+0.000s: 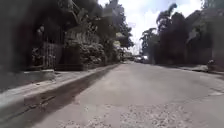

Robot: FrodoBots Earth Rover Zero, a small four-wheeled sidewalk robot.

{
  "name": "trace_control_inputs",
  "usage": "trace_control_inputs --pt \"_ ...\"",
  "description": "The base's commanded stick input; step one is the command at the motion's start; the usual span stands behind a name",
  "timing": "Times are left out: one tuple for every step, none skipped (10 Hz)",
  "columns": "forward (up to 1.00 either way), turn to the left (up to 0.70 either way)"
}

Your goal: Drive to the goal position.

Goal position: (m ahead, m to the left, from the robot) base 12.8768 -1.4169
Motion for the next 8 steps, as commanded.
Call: trace_control_inputs --pt "1.0 0.0" --pt "1.0 0.0" --pt "1.0 0.0" --pt "1.0 0.0" --pt "1.0 -0.26" --pt "1.0 -0.39" --pt "1.0 -0.39" --pt "1.0 -0.39"
